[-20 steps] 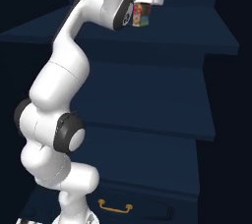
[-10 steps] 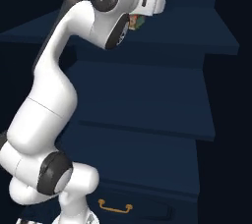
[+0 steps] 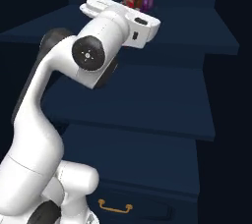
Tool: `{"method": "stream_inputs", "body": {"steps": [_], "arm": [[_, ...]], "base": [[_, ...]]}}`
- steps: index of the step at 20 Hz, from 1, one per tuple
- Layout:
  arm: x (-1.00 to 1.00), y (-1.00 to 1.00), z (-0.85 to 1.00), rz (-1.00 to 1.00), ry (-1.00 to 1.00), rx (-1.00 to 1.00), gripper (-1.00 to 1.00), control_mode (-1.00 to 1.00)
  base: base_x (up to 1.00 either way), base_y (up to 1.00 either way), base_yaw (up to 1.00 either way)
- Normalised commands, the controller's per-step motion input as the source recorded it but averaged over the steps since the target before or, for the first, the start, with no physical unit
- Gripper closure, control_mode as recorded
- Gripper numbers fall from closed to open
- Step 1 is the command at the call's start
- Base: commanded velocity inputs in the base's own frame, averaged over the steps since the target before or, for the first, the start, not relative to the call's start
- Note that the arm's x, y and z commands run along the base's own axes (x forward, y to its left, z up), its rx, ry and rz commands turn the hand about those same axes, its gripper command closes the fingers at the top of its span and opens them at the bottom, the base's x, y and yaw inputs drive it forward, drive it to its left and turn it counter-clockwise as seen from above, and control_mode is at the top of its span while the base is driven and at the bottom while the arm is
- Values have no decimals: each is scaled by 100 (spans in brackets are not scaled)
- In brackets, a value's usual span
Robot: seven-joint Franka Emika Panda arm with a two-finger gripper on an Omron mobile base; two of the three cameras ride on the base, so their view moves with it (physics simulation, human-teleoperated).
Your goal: Pick the cereal and place it on the digital scale for weighing, and close the cabinet.
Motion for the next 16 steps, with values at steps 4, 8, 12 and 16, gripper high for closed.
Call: {"method": "stream_inputs", "body": {"steps": [4,8,12,16], "arm": [[-100,23,-9,0,-8,0,100,-100],[-100,42,-51,5,1,-7,100,-100],[-100,37,-78,16,17,-15,100,-100],[-100,37,-95,22,26,-17,100,-100]], "base": [[0,0,0],[0,0,0],[0,0,0],[0,0,0]]}}
